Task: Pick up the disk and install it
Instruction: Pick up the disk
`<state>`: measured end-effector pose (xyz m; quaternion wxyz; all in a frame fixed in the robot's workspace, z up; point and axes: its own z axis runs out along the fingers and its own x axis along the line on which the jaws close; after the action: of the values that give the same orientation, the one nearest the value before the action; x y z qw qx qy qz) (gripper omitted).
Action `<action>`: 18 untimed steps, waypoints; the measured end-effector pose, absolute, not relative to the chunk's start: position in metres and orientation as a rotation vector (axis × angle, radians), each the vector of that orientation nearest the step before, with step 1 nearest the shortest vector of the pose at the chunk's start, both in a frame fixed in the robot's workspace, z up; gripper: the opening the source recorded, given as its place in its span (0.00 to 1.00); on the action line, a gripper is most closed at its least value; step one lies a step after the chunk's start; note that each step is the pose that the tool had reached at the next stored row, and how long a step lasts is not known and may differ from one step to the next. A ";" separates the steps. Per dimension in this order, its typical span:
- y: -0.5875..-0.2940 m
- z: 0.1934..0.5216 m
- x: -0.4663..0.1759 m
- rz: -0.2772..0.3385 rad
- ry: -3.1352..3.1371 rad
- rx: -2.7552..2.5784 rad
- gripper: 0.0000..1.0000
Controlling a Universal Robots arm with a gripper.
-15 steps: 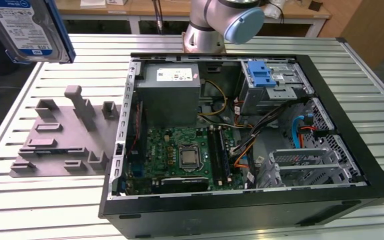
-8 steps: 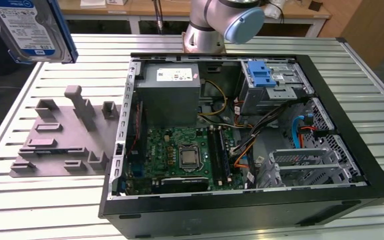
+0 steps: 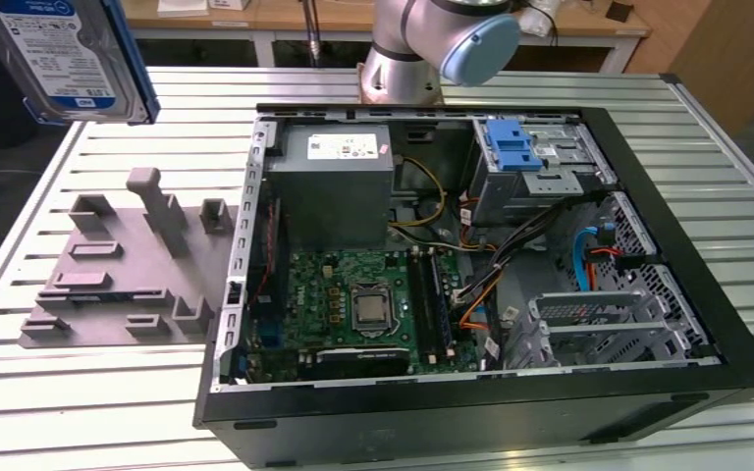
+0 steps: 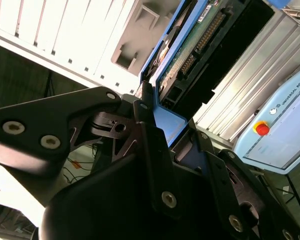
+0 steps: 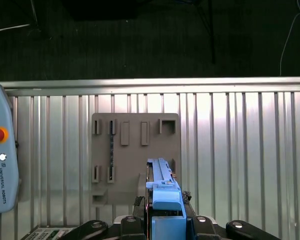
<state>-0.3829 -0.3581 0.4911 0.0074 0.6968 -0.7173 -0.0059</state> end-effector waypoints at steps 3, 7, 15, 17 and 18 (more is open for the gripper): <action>-0.358 0.491 -0.380 -0.018 -2.243 2.179 0.36; -0.358 0.491 -0.376 -0.019 -2.243 2.179 0.36; -0.358 0.491 -0.368 -0.019 -2.243 2.179 0.36; -0.358 0.491 -0.366 -0.019 -2.243 2.179 0.36; -0.358 0.491 -0.366 -0.019 -2.243 2.179 0.36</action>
<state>-0.3655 -0.3581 0.4911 0.0074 0.6967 -0.7173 -0.0059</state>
